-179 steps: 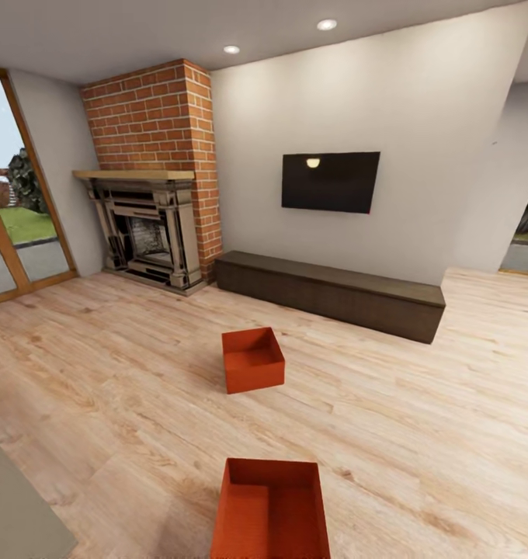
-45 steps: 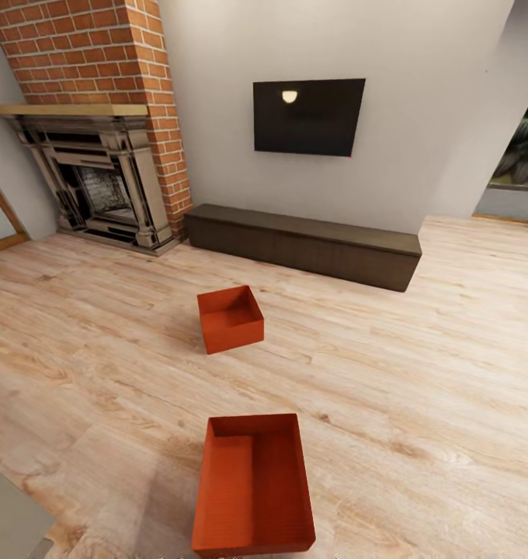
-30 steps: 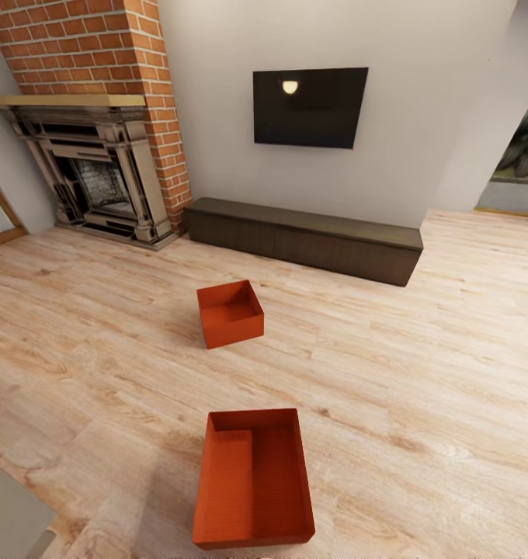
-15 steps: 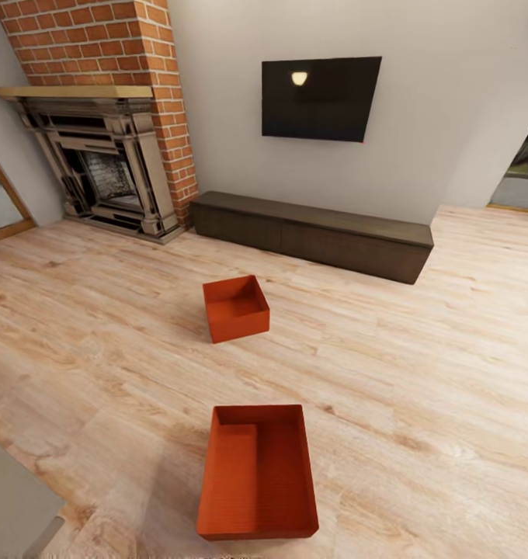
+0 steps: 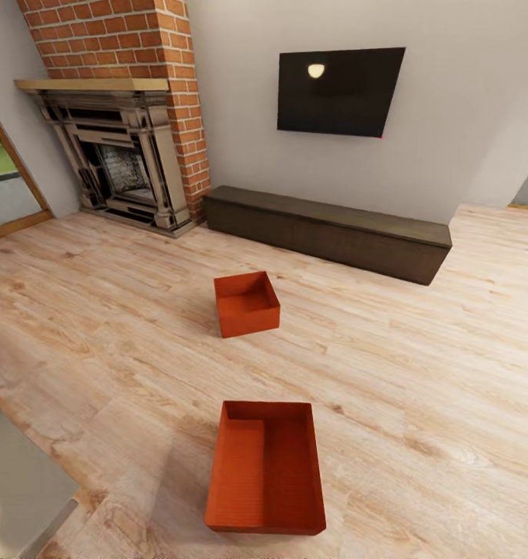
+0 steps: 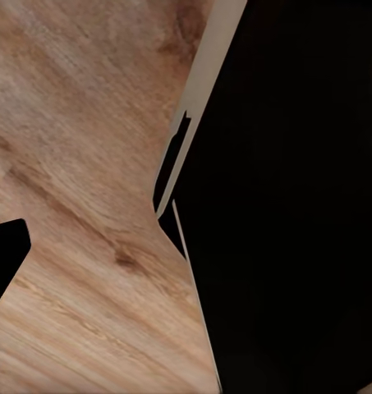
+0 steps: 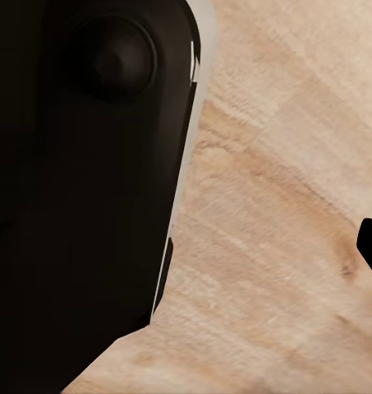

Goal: Move the two storage containers from the living room to the garage. In the garage, place one container on the floor and stack the other container on top of it (either order is fine).

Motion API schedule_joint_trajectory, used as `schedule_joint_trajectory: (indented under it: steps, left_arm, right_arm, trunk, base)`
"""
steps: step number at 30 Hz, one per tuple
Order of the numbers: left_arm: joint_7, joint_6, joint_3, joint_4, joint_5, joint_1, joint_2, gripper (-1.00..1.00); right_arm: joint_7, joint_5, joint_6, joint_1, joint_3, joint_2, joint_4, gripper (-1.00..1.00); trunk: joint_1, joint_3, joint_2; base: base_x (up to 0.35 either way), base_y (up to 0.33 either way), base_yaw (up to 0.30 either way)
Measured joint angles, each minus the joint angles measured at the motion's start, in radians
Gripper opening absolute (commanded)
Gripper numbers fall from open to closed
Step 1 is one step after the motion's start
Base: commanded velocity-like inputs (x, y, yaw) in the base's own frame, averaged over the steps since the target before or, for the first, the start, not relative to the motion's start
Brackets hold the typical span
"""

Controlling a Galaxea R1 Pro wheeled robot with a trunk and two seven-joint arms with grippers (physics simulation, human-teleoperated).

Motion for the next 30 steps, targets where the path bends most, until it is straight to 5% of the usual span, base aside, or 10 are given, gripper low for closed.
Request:
schedule_joint_trajectory:
  steps: [30]
  left_arm:
    - [0.0, 0.0, 0.0, 0.0, 0.0, 0.001, 0.0, 1.0]
  right_arm:
    - [-0.001, -0.004, 0.001, 0.0, 0.0, 0.0, 0.0, 1.0]
  trunk:
    - [0.0, -0.048, 0.0]
  base:
    - [0.0, 0.0, 0.0]
